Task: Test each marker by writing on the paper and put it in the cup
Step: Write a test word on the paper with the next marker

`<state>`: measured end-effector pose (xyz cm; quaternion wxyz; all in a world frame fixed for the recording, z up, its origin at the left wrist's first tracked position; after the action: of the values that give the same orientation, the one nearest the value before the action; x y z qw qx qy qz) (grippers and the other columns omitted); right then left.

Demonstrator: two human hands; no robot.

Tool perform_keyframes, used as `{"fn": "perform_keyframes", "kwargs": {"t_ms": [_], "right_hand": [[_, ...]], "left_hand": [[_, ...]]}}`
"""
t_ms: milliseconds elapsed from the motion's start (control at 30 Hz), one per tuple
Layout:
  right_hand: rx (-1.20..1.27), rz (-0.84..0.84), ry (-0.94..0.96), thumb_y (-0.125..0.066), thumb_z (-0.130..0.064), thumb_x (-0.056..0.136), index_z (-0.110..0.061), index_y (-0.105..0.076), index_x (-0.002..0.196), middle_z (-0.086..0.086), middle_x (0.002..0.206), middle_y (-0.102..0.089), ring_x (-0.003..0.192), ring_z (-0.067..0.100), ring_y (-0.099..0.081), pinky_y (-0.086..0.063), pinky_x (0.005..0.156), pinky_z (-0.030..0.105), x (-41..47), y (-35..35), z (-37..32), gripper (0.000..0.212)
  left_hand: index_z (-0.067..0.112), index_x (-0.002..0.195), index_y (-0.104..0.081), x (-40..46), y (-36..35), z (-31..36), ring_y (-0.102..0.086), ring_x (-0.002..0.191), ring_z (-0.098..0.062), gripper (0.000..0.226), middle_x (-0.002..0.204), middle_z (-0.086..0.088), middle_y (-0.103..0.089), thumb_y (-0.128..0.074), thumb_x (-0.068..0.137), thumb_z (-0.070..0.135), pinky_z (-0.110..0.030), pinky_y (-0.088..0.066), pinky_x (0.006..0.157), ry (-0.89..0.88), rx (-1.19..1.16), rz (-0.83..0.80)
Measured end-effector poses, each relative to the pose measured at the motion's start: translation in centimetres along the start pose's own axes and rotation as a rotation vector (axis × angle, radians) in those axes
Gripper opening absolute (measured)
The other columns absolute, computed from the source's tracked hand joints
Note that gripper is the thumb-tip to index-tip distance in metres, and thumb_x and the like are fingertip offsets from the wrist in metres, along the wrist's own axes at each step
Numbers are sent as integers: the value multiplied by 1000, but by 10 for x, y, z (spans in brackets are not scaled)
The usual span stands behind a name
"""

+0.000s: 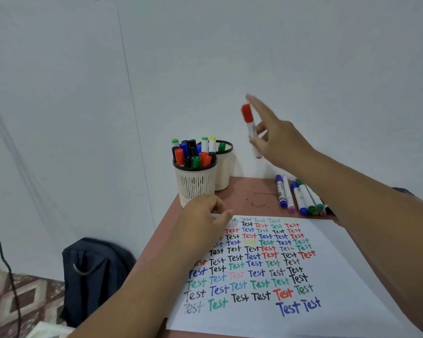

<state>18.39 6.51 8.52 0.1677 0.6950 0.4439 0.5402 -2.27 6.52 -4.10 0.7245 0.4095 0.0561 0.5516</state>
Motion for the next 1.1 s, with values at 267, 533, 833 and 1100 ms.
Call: {"fn": "perform_keyframes", "kwargs": {"t_ms": [267,533,833,1100], "right_hand": [[334,294,-127,-72,-13,92,-44,-28,151,5,100,-71,88,15,-72,-55,77,18,40,-34,0,80],[249,92,-138,-61,-10,99,-41,-36,151,9,90,-66,80,15,-63,-48,70,18,39,-63,7,65],[172,-16,-159,-53,-14,103,-36,-42,152,-7,106,-70,98,5,-61,-38,81,7,21,-45,28,55],[-273,-554,-193,-59,-12,101,-36,-69,126,-10,129,-65,116,11,-58,-46,98,29,-28,-13,59,36]], "left_hand": [[37,97,-61,1,-2,-2,-57,86,3,12,90,19,-62,-70,90,41,-23,-51,75,25,-61,-14],[38,99,-59,1,-3,-1,-57,86,3,12,92,18,-61,-68,91,41,-20,-50,73,12,-32,-34],[40,110,-58,0,-2,-1,-56,89,3,28,96,19,-61,-72,88,46,-17,-46,73,1,-64,-84],[38,116,-58,-3,1,4,-54,90,4,34,100,20,-59,-72,87,49,-13,-41,68,0,-20,-87]]}}
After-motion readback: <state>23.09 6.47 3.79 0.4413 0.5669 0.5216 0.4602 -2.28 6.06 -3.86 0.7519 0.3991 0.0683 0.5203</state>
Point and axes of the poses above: each hand's wrist, its own x-axis towards the middle knuckle, its own y-axis out of the back of the hand, z = x × y, the point moved 3 cm from there along x, towards the middle knuckle
